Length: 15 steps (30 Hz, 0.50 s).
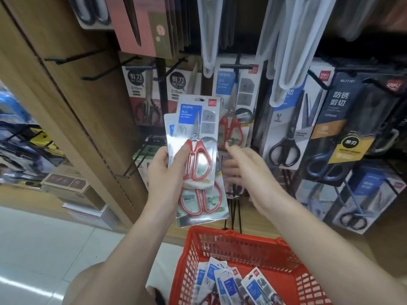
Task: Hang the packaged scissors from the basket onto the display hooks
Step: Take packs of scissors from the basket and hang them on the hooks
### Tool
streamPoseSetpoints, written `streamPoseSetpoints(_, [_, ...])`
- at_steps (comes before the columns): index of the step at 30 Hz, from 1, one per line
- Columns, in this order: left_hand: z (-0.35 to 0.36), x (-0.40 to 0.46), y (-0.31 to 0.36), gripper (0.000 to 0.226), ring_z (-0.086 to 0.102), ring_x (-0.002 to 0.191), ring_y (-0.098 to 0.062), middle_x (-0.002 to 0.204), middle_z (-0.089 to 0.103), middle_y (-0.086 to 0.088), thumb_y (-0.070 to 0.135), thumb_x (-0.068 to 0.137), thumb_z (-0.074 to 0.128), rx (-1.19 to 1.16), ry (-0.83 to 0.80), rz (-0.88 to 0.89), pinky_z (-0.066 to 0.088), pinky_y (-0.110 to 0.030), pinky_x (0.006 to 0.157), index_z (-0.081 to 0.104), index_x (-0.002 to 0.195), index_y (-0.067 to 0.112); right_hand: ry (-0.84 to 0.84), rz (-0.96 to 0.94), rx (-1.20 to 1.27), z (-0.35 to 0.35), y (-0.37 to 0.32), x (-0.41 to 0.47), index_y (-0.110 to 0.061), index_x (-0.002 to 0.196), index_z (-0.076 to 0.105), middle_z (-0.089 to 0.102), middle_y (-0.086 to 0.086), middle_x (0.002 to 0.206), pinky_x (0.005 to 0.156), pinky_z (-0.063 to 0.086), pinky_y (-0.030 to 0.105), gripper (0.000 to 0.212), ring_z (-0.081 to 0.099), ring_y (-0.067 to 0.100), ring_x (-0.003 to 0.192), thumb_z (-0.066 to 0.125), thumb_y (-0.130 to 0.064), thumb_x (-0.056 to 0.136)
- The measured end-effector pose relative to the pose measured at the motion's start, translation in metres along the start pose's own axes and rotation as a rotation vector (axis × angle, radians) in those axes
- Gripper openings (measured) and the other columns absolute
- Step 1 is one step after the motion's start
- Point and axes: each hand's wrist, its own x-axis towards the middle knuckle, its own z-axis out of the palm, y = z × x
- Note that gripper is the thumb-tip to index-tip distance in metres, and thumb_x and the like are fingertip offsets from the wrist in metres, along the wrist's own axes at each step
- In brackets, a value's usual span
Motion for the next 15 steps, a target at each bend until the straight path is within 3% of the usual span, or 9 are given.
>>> streamPoseSetpoints(2, [0.001, -0.001, -0.002, 0.026, 0.081, 0.087, -0.023, 0.101, 0.082, -0.001, 0.044, 0.095, 0.076, 0.008, -0.039, 0.009, 0.064, -0.03, 0.067, 0.071, 0.111, 0.024, -0.03, -0.031, -0.014, 0.007, 0.002, -0.006, -0.023, 0.109, 0.065, 0.072, -0.005, 0.103, 0.089, 0.056, 0.037, 0.042, 0.07, 0.014, 0.095, 0.066, -0.062, 0.092])
streamPoseSetpoints(5, [0.001, -0.002, -0.005, 0.028, 0.081, 0.093, -0.027, 0.105, 0.081, -0.005, 0.045, 0.085, 0.083, -0.009, -0.098, 0.025, 0.065, -0.037, 0.074, 0.074, 0.105, 0.027, 0.013, -0.096, 0.015, 0.011, -0.001, -0.009, -0.01, 0.109, 0.068, 0.077, 0.011, 0.104, 0.089, 0.058, 0.042, 0.031, 0.075, 0.027, 0.099, 0.075, -0.037, 0.094])
streamPoseSetpoints(8, [0.0, -0.002, -0.005, 0.036, 0.081, 0.09, -0.028, 0.103, 0.081, -0.006, 0.048, 0.079, 0.082, -0.029, -0.117, 0.006, 0.063, -0.033, 0.07, 0.073, 0.104, 0.024, -0.016, -0.117, 0.051, 0.006, 0.001, -0.01, -0.014, 0.111, 0.071, 0.079, 0.01, 0.103, 0.092, 0.061, 0.046, 0.017, 0.077, 0.025, 0.097, 0.073, -0.024, 0.097])
streamPoseSetpoints(12, [0.0, -0.001, -0.005, 0.033, 0.081, 0.09, -0.021, 0.102, 0.081, -0.001, 0.051, 0.093, 0.066, -0.029, -0.112, -0.079, 0.06, -0.024, 0.065, 0.069, 0.107, 0.022, -0.003, -0.129, 0.131, 0.001, 0.012, -0.011, -0.009, 0.111, 0.07, 0.079, 0.012, 0.105, 0.093, 0.059, 0.05, 0.015, 0.075, 0.029, 0.102, 0.071, -0.016, 0.098])
streamPoseSetpoints(15, [-0.001, 0.0, -0.007, 0.024, 0.079, 0.1, -0.018, 0.106, 0.08, 0.003, 0.039, 0.106, 0.057, 0.014, -0.08, -0.053, 0.061, -0.027, 0.07, 0.068, 0.107, 0.018, 0.009, -0.144, 0.189, -0.003, 0.02, -0.014, -0.014, 0.111, 0.07, 0.078, 0.009, 0.106, 0.09, 0.06, 0.049, 0.013, 0.075, 0.027, 0.102, 0.069, -0.013, 0.099])
